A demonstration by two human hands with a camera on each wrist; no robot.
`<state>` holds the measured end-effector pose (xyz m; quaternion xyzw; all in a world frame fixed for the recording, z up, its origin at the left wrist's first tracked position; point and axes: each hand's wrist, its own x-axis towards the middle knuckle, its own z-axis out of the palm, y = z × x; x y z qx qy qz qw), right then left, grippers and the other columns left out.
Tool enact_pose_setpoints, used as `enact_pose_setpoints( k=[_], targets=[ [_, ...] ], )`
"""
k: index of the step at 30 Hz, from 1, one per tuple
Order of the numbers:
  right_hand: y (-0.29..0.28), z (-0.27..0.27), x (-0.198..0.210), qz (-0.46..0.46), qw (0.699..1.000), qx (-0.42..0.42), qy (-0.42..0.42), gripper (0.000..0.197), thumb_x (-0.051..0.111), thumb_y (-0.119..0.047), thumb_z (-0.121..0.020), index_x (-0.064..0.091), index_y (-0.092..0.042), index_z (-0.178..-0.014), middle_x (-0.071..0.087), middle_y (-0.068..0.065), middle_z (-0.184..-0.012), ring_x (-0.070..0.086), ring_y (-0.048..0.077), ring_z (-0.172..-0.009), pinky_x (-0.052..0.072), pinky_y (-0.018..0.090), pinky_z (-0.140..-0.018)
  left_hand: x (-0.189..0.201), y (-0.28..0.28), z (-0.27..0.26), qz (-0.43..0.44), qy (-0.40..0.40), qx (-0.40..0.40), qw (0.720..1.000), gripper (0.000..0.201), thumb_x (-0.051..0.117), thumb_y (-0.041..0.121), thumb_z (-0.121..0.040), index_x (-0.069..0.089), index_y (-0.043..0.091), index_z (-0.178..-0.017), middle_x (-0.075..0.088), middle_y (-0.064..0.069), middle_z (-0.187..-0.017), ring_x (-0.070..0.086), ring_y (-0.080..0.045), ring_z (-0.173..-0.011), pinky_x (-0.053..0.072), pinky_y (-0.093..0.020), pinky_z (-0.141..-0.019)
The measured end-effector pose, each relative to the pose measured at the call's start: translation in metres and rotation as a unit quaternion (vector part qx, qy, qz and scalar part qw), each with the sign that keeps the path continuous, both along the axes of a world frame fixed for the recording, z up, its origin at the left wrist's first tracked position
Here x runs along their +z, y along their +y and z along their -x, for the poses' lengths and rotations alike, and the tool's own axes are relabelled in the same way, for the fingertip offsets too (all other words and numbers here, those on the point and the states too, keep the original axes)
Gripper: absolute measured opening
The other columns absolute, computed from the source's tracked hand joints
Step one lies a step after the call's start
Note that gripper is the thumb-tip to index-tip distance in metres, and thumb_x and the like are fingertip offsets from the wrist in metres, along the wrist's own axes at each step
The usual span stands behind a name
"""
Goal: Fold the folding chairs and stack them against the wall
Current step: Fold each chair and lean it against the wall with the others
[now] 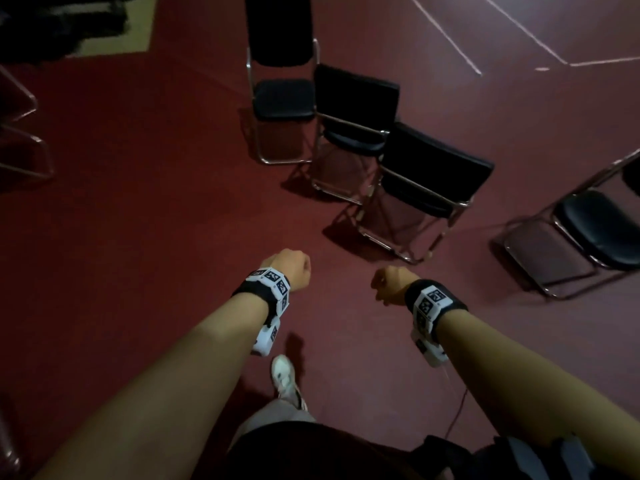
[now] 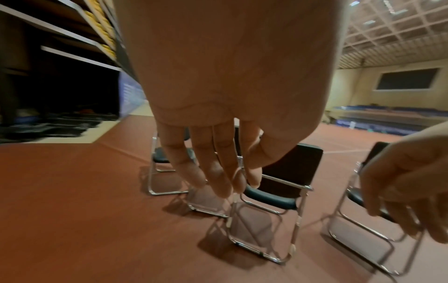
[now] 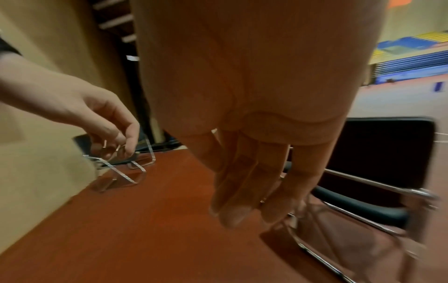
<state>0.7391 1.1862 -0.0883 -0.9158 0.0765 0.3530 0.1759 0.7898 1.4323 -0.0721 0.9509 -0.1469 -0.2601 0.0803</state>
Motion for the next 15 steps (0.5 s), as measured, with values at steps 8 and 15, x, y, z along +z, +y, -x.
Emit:
enact_pose_setpoints(
  k=[8,15],
  targets=[
    [-0.094,-0.074,-0.010,0.063,0.991,-0.117,0.010,0.031,0.047,-0.024,-0.092,0.069,-0.011,-0.109,0.074,0.010,-0.104,0.071,0.030,-0.093,0.059,0.042,-0.086,-0.013,-0.106,-0.151,0.024,-0.001,-0.108,0.994,0.025,0.050,0.025,-0.089,0.070,0.034,-0.100,0.071,0.003,-0.111,0.068,-0.026,-0.100,0.056,-0.036,-0.087],
    [-0.165,-0.126,-0.019,0.061,0.978,-0.199,0.002,0.037,0.040,-0.031,-0.089,0.069,-0.019,-0.109,0.073,0.006,-0.106,0.067,0.029,-0.097,0.056,0.042,-0.088,-0.025,-0.211,-0.264,0.045,-0.023,-0.188,0.981,0.032,0.053,0.025,-0.088,0.063,0.028,-0.119,0.060,-0.003,-0.125,0.060,-0.028,-0.114,0.051,-0.041,-0.096]
  ],
)
